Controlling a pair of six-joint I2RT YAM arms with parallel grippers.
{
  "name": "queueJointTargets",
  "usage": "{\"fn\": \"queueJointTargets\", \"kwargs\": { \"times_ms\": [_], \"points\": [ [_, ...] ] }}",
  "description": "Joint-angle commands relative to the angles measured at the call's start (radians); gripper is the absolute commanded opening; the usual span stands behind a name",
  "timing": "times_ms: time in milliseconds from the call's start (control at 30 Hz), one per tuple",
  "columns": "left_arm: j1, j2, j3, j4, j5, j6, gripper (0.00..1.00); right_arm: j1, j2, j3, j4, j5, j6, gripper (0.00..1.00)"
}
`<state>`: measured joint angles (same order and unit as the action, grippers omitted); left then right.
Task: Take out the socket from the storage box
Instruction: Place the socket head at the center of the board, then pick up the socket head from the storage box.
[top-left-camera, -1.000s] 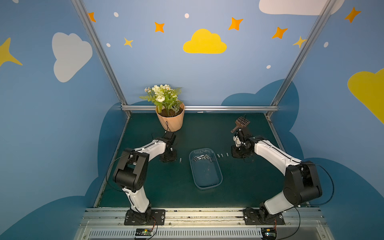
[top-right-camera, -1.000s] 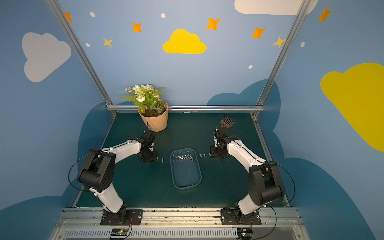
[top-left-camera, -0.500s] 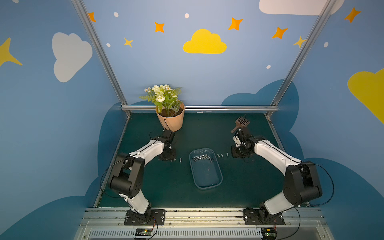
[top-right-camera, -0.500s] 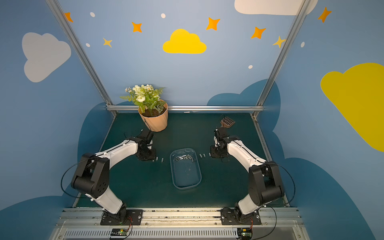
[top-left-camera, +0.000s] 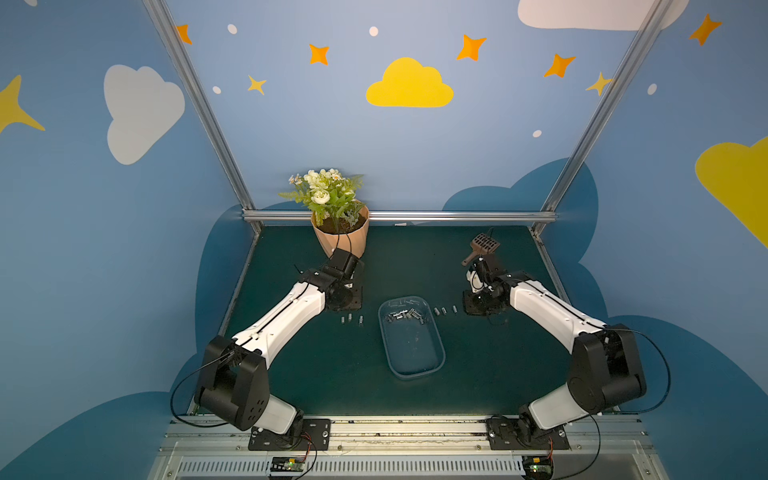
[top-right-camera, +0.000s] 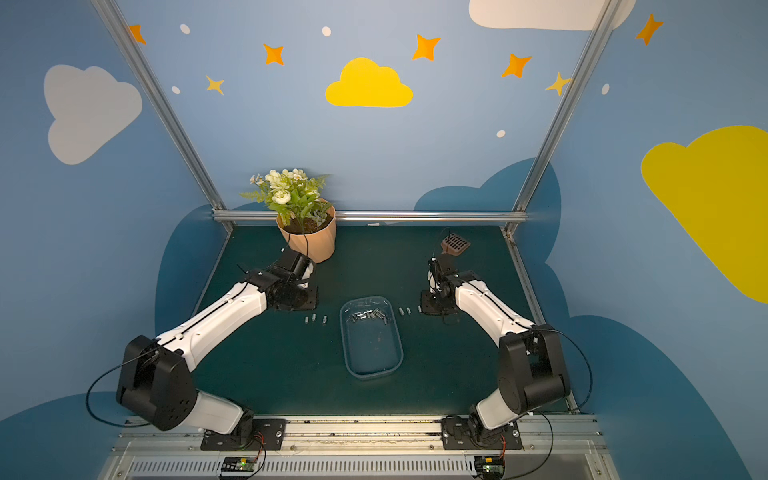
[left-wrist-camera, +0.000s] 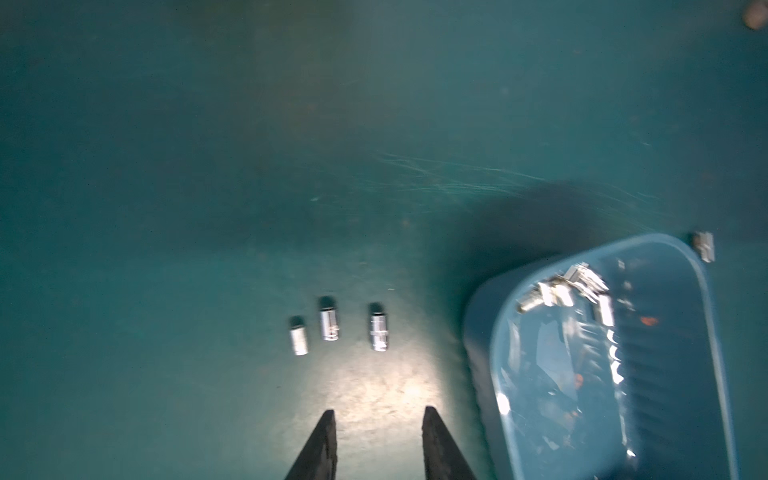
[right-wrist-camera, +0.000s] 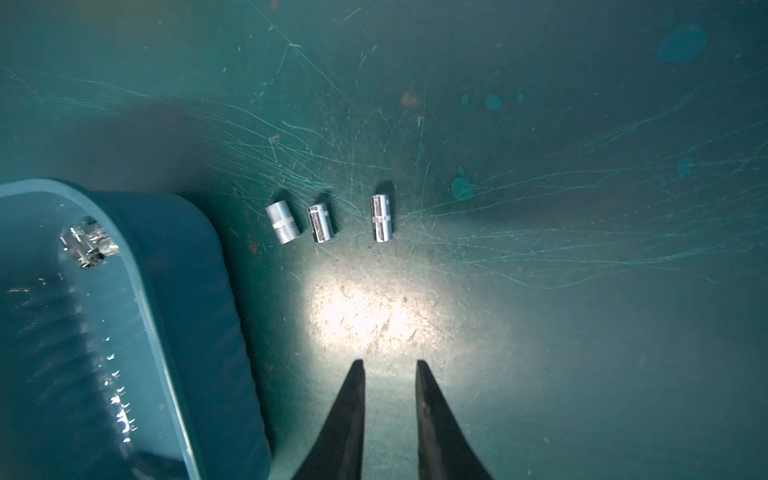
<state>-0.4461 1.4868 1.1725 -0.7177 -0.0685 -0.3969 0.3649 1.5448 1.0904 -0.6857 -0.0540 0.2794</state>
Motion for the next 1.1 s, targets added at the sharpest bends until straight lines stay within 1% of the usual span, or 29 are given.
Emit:
{"fn": "queueJointTargets", "kwargs": {
  "times_ms": [0, 167, 367, 500, 667, 867, 1067],
  "points": [
    [-0.027, 0.002, 0.028, -0.033, -0.020, -0.040, 0.37, 0.024, -0.029, 0.034, -0.025, -0.008, -0.009, 0.23],
    [-0.029, -0.017, 0.029, 0.003, 0.013, -0.055, 0.39, 0.093, -0.035, 0.085, -0.041, 0.008, -0.023, 0.24],
    [-0.027, -0.057, -0.002, -0.001, -0.026, -0.064, 0.40, 0.203, 0.001, 0.151, -0.023, -0.007, -0.031, 0.25],
    [-0.012, -0.101, -0.045, 0.010, -0.048, -0.076, 0.42, 0.270, 0.069, 0.208, -0.018, -0.010, -0.039, 0.25],
    [0.012, -0.153, -0.102, 0.018, -0.056, -0.097, 0.43, 0.324, 0.166, 0.274, -0.021, -0.003, -0.042, 0.24],
    [0.037, -0.203, -0.162, 0.038, -0.045, -0.111, 0.45, 0.365, 0.272, 0.328, -0.019, 0.002, -0.033, 0.23],
    [0.051, -0.211, -0.183, 0.046, -0.035, -0.114, 0.45, 0.394, 0.365, 0.375, -0.012, 0.008, -0.034, 0.23]
  ]
}}
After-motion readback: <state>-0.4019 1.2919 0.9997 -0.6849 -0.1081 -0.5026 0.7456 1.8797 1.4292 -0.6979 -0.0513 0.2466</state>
